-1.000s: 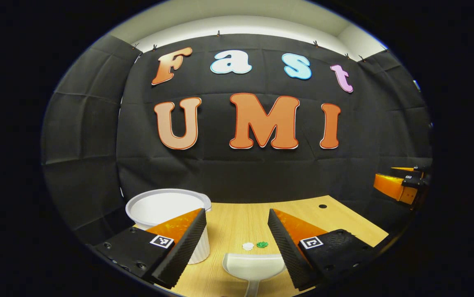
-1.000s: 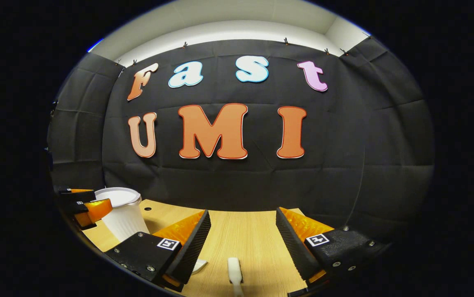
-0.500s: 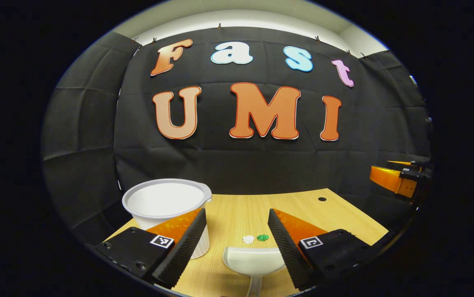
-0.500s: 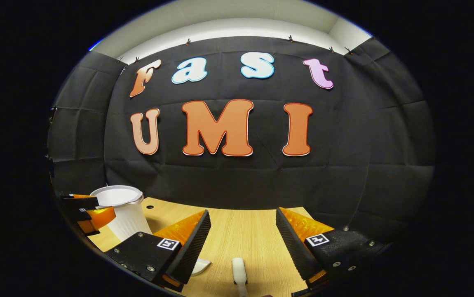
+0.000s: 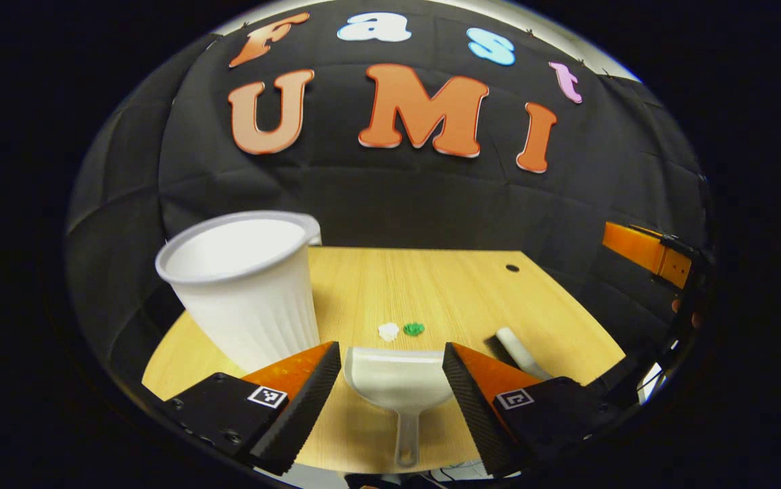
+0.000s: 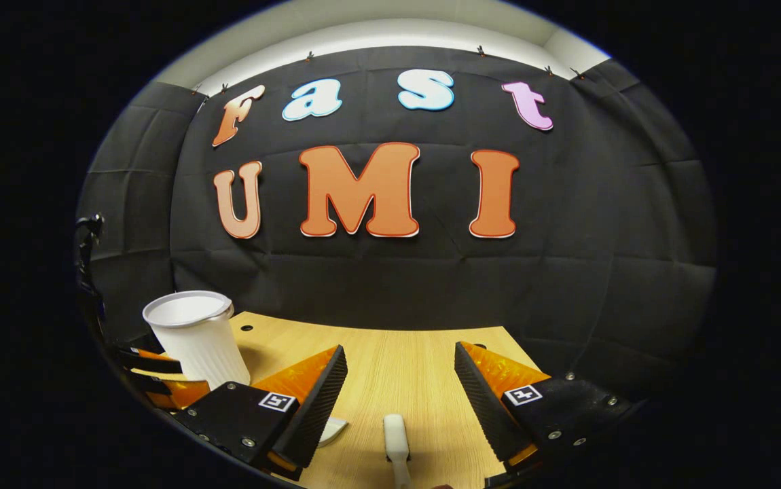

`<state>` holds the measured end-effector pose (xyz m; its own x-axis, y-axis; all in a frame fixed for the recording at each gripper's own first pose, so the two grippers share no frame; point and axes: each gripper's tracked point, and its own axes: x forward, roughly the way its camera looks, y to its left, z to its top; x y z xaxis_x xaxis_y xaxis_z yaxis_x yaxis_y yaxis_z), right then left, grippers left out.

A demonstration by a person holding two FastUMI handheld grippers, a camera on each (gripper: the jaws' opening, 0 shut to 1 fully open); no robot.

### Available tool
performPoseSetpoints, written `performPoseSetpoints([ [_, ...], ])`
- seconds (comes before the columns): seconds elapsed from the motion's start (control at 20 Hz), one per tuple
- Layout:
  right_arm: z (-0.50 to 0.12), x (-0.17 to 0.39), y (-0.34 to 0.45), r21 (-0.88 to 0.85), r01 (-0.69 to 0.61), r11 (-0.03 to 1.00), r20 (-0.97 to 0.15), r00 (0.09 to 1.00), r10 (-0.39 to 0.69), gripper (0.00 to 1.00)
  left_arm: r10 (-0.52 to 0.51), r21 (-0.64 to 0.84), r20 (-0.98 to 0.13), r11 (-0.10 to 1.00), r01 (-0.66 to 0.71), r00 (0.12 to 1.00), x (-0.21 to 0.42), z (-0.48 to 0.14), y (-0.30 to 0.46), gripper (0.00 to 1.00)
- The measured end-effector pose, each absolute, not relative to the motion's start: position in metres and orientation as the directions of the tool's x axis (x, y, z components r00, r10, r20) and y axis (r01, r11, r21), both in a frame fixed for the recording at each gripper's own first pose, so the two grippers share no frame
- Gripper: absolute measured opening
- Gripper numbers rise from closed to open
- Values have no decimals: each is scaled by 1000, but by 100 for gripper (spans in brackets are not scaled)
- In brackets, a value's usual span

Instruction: Pick up the small broom and dustpan from the desktop, sweep the trash into the dustpan with the broom, and then empty the trash into the garbage bin.

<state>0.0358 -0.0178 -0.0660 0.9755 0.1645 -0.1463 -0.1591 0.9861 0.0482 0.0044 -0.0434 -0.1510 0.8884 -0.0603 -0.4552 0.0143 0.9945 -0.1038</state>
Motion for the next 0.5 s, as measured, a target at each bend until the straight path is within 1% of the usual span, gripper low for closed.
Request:
performPoseSetpoints([
  [0.05, -71, 37, -20, 54, -153, 987, -156, 975, 160, 96, -89, -125, -518, 992, 28, 851, 1, -170, -48, 95],
  [0.15, -82, 39, -26, 66, -139, 988, -175, 973, 149, 95, -126, -151, -656, 988, 34, 744, -11, -216, -52, 96],
  [0.2, -88, 39, -30, 71, -132, 989, -187, 972, 143, 95, -139, -157, -699, 987, 39, 702, -15, -233, -55, 98],
  [0.4, -110, 42, -47, 72, -105, 992, -230, 966, 119, 95, -178, -171, -821, 983, 65, 542, -11, -263, -57, 98],
  [0.5, -119, 42, -54, 70, -97, 993, -248, 962, 111, 95, -157, -138, -865, 988, 76, 477, -7, -273, -58, 98],
])
